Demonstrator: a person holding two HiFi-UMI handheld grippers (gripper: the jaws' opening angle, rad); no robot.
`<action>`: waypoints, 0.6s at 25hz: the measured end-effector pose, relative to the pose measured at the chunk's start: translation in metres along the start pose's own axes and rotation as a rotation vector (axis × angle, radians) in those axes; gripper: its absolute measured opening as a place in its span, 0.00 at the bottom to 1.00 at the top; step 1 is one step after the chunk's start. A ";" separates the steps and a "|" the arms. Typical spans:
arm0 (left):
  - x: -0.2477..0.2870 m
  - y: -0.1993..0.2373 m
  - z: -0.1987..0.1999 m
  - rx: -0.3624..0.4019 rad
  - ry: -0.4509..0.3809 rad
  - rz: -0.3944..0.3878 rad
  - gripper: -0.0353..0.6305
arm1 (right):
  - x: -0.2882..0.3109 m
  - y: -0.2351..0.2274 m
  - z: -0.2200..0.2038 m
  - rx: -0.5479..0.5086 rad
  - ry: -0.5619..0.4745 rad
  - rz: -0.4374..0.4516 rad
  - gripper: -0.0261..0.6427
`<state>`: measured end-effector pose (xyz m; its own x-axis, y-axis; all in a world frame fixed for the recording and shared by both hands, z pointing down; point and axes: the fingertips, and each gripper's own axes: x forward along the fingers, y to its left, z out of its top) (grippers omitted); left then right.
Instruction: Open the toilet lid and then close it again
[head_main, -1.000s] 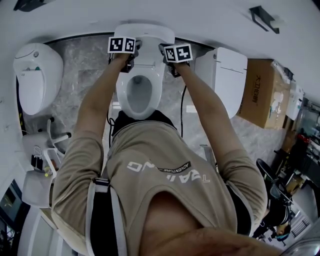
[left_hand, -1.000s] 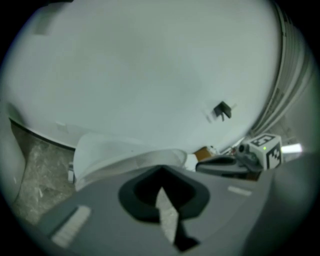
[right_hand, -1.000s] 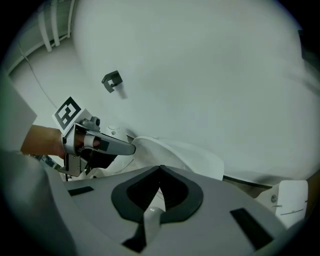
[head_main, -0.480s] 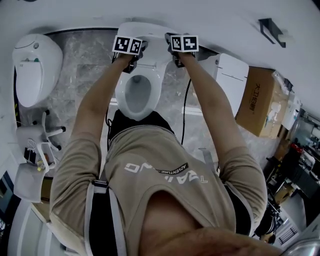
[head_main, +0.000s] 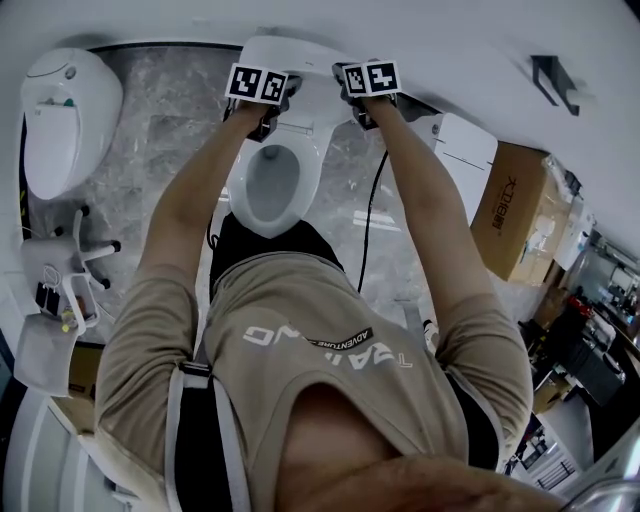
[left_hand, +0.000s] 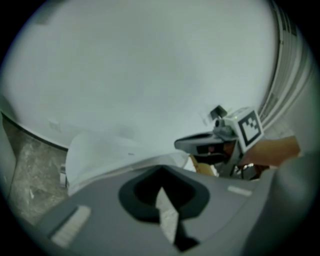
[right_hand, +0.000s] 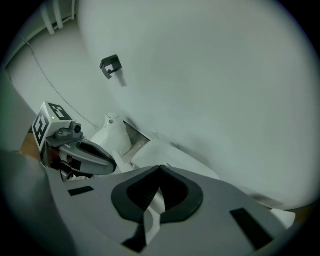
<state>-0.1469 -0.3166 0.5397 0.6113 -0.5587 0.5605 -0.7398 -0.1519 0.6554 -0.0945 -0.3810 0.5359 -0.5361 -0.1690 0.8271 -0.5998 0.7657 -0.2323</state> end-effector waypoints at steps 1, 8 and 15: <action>-0.003 0.000 0.000 -0.009 -0.008 -0.003 0.06 | 0.001 0.002 -0.001 -0.005 0.018 0.001 0.05; -0.013 -0.005 -0.017 -0.080 -0.015 -0.037 0.06 | 0.001 0.020 -0.020 0.045 0.082 0.069 0.05; -0.025 -0.013 -0.035 -0.088 0.009 -0.064 0.06 | -0.002 0.040 -0.033 -0.006 0.113 0.104 0.05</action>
<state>-0.1424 -0.2721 0.5348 0.6589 -0.5432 0.5204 -0.6722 -0.1147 0.7314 -0.0976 -0.3299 0.5420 -0.5247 -0.0175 0.8511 -0.5408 0.7789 -0.3175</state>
